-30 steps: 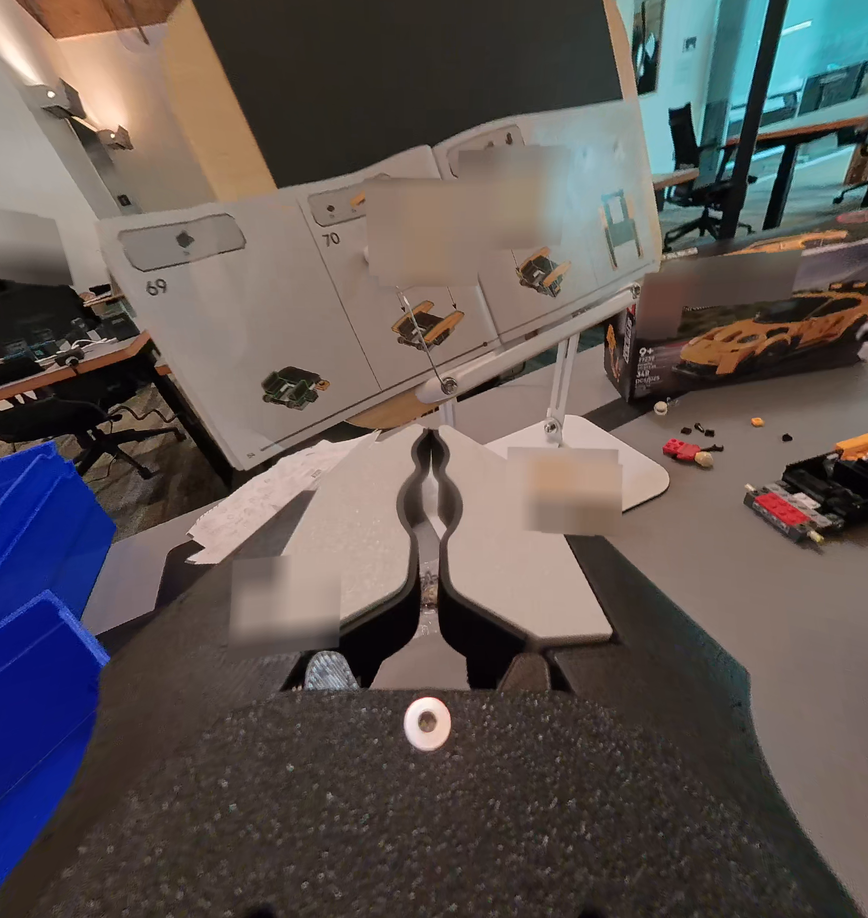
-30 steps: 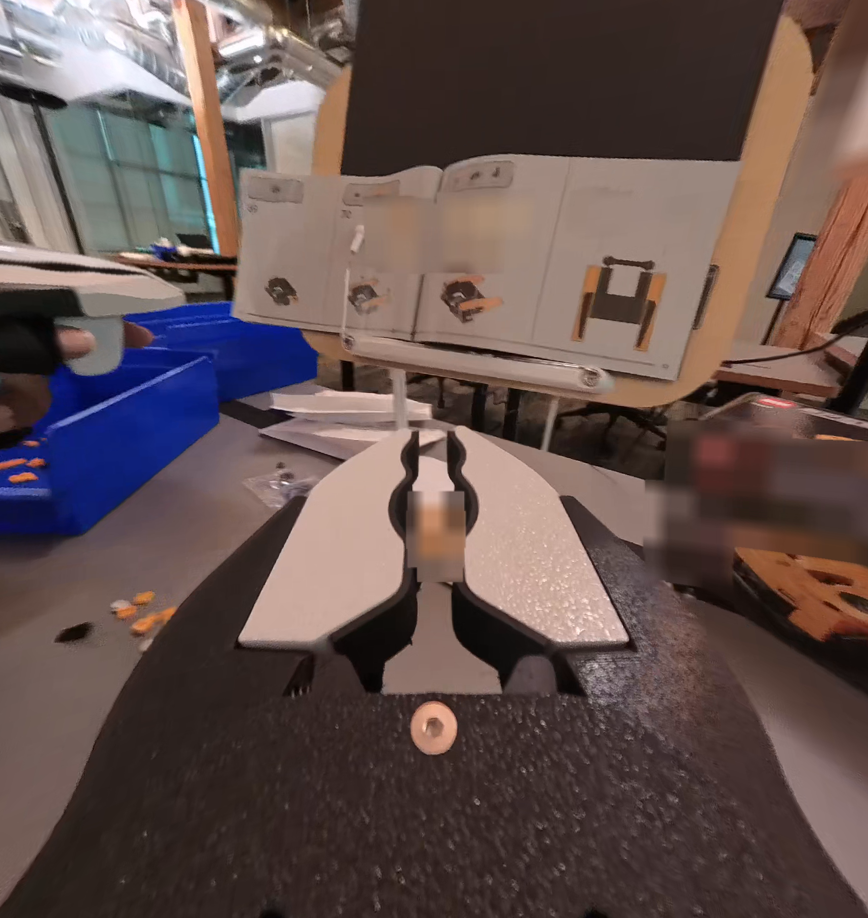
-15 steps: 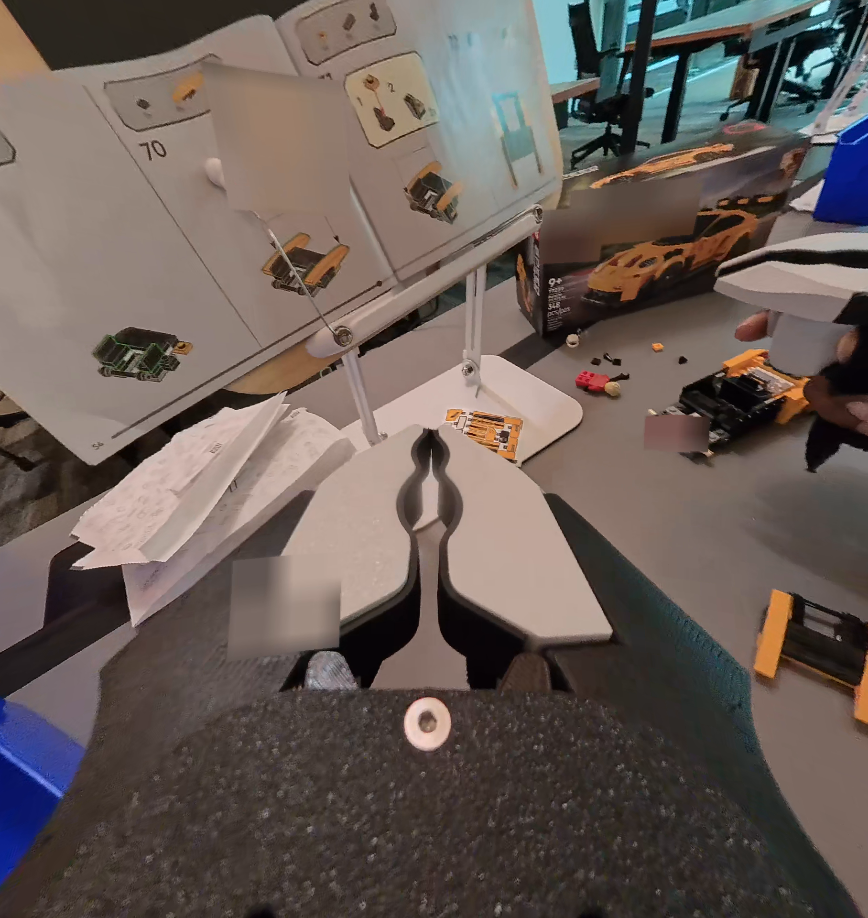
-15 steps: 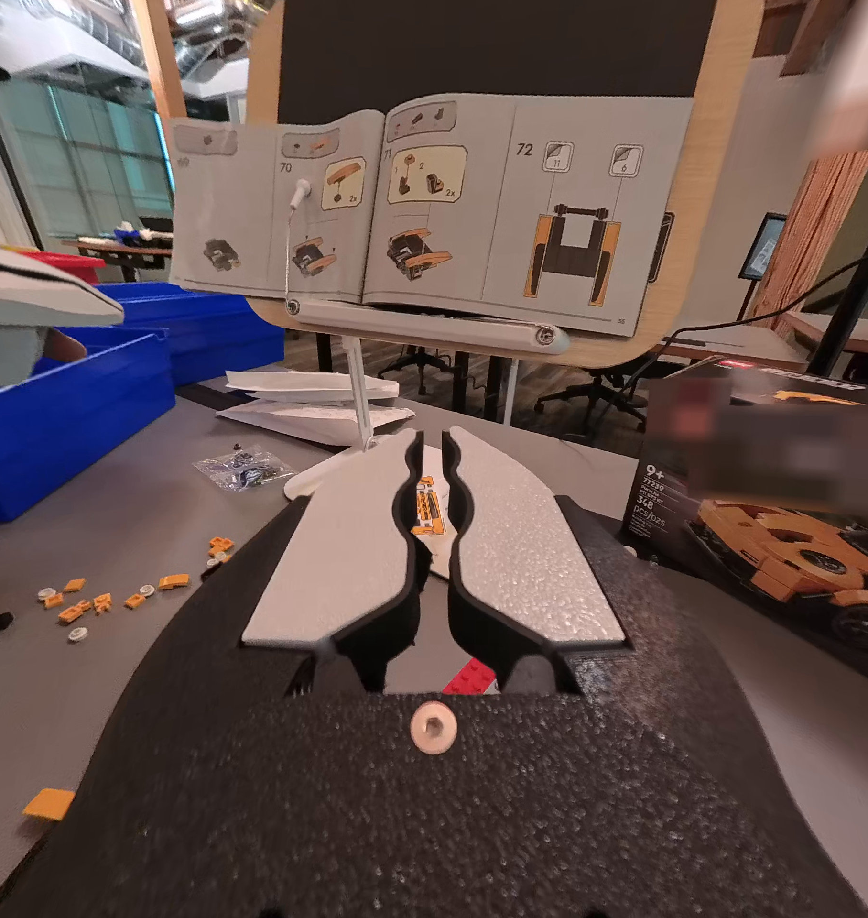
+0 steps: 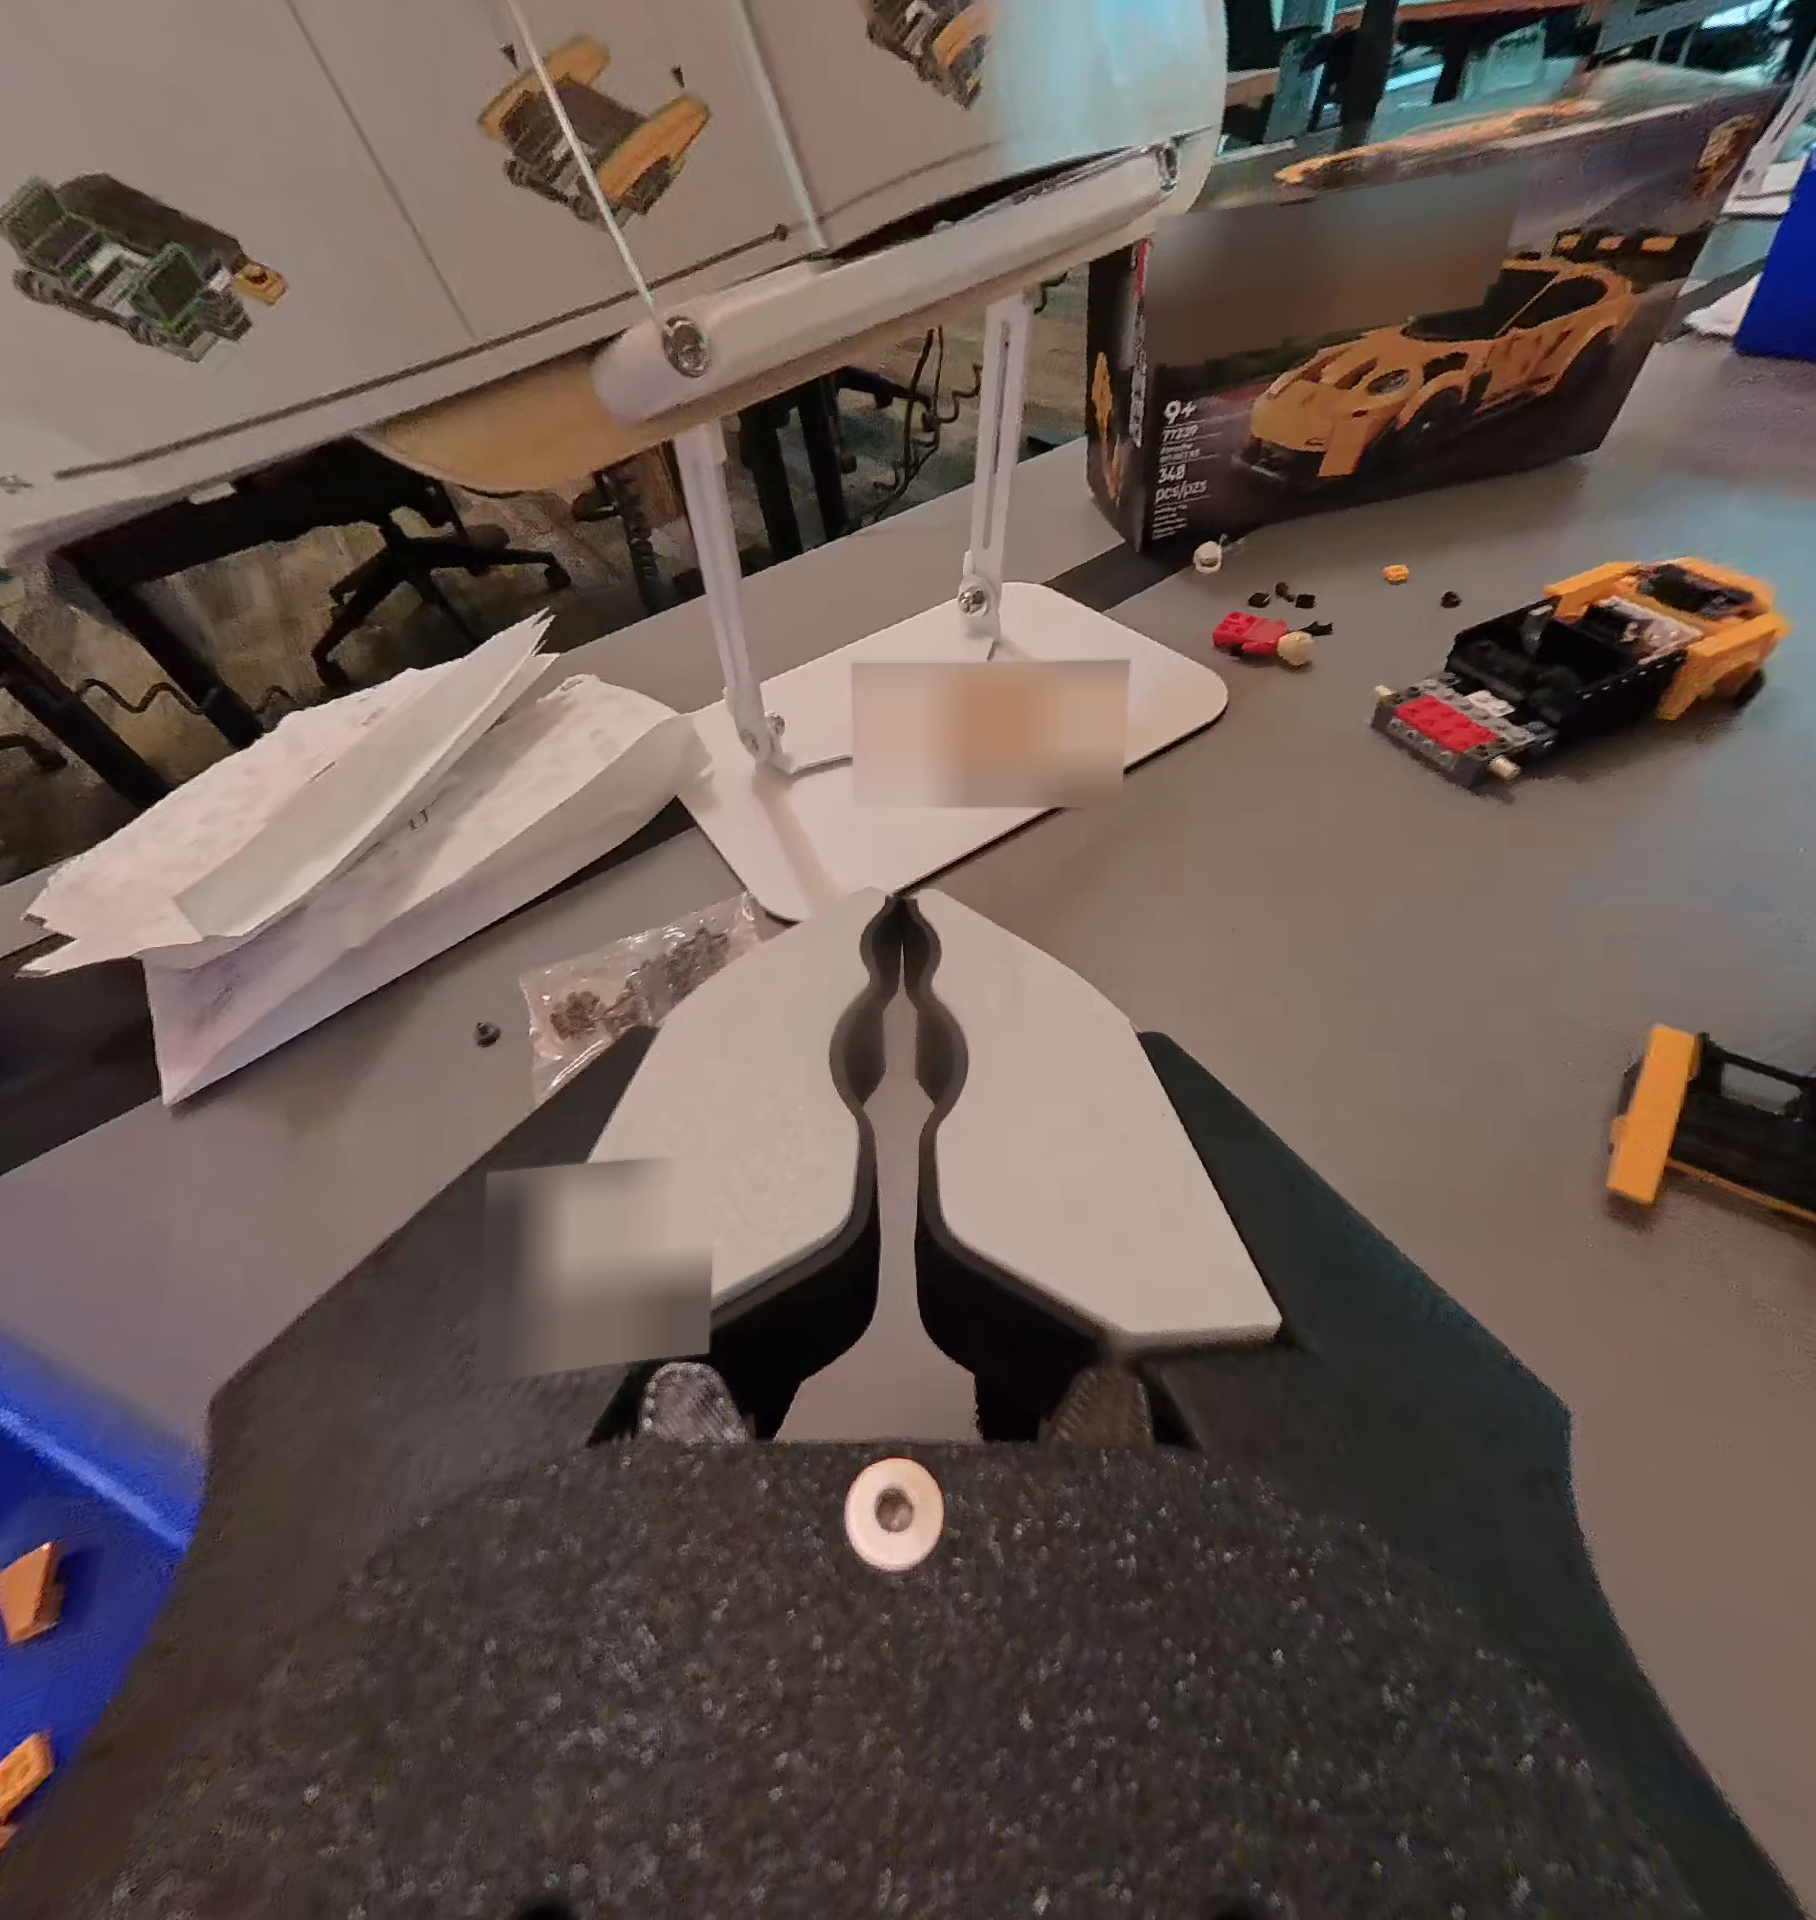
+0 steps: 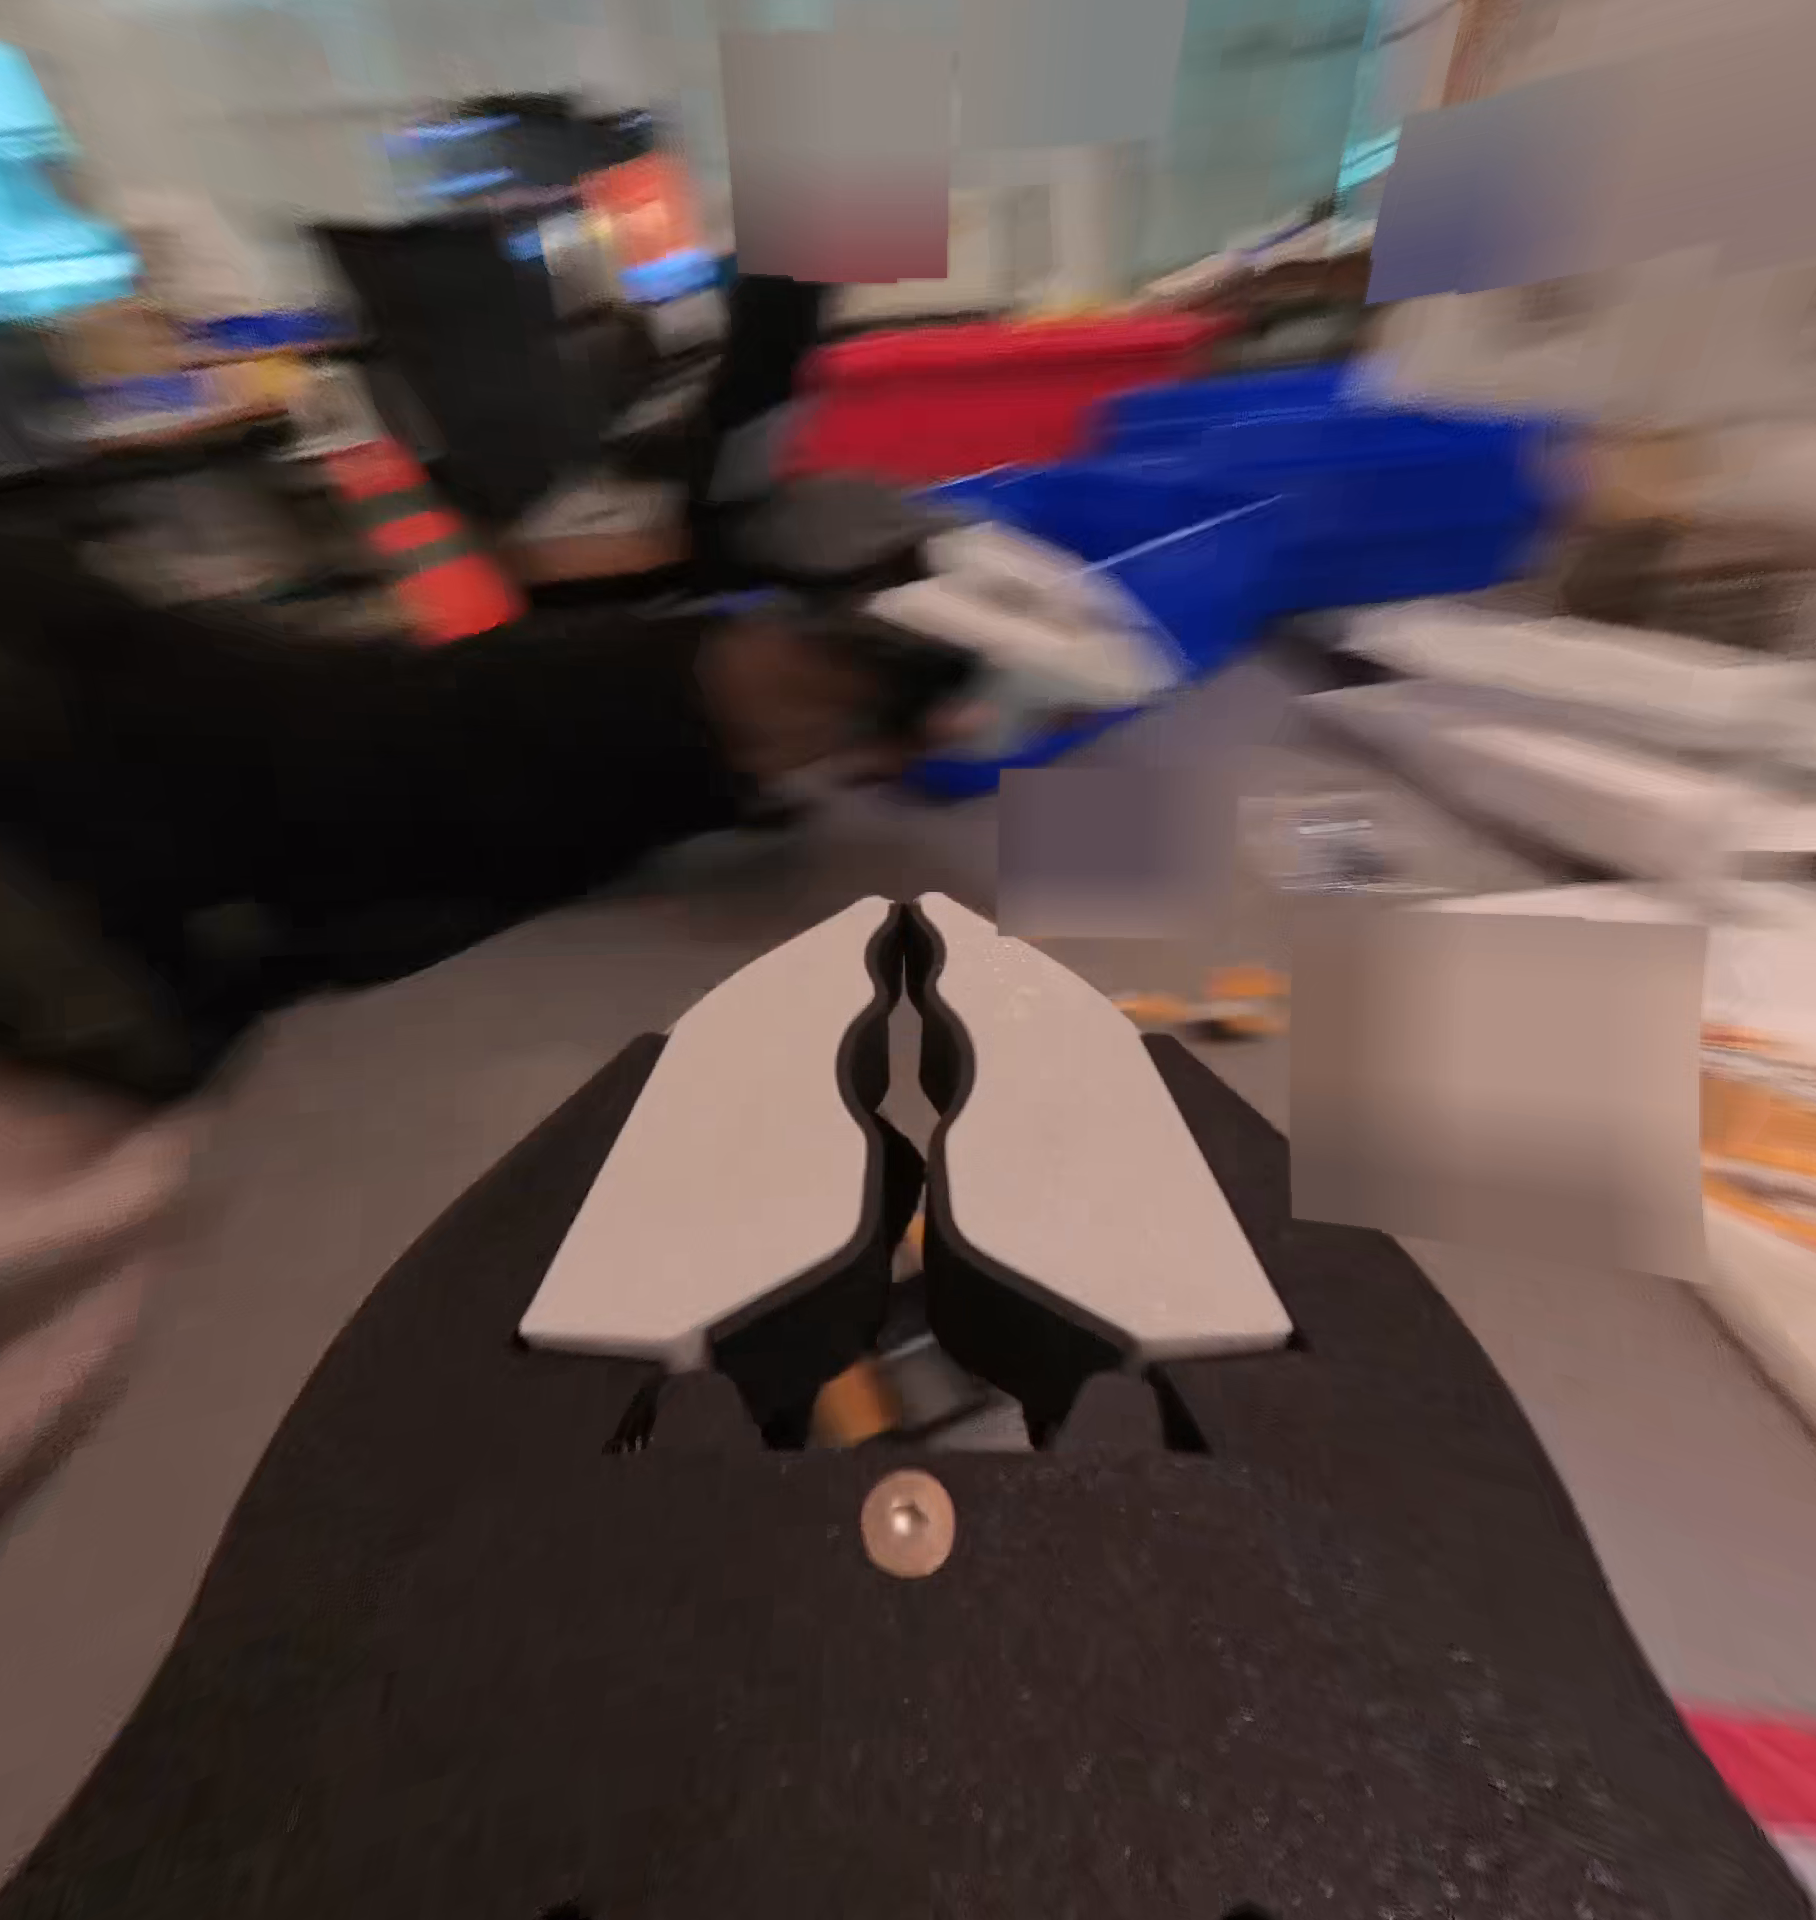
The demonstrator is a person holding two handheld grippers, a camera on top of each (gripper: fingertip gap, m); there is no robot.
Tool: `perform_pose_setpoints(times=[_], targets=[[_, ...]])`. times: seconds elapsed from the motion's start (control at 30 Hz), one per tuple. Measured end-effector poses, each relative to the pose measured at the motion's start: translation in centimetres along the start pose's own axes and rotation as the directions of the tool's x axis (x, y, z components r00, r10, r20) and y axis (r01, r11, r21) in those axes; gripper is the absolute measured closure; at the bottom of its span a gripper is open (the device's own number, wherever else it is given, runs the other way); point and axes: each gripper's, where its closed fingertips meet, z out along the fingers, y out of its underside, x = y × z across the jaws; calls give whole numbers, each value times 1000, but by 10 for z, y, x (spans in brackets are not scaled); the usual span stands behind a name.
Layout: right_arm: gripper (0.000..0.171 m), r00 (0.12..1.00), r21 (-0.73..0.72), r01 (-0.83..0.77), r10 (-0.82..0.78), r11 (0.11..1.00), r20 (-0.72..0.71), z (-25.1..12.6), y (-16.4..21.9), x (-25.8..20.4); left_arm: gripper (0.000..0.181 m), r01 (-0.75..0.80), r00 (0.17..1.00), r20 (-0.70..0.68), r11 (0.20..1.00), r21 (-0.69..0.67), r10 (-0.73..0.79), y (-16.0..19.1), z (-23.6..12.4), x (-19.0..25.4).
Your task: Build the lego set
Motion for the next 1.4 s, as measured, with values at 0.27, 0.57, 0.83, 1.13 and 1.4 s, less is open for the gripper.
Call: perform_pose_setpoints(times=[0.27,0.57,0.83,1.13,1.4], targets=[[171,946,-166,-19,71,986,317,-40,66,-123,181,13,999,48,999,53,-16,-7,-5,-11],[171,999,-296,44,-48,954,-6,-58,91,-116,181,3,996,85,999,39,-6,0,-3,-4],[171,999,-292,-30,21,956,-34,-83,92,-124,181,8,997,75,1000,13,-9,4,-5,5],[171,850,242,47,88,969,-519,-85,-24,14,181,45,995,84,999,-8,-45,16,0,1],[171,681,261,154,89,953,-727,-62,-23,124,181,-13,996,-92,958,-287,-14,53,-3,13]])
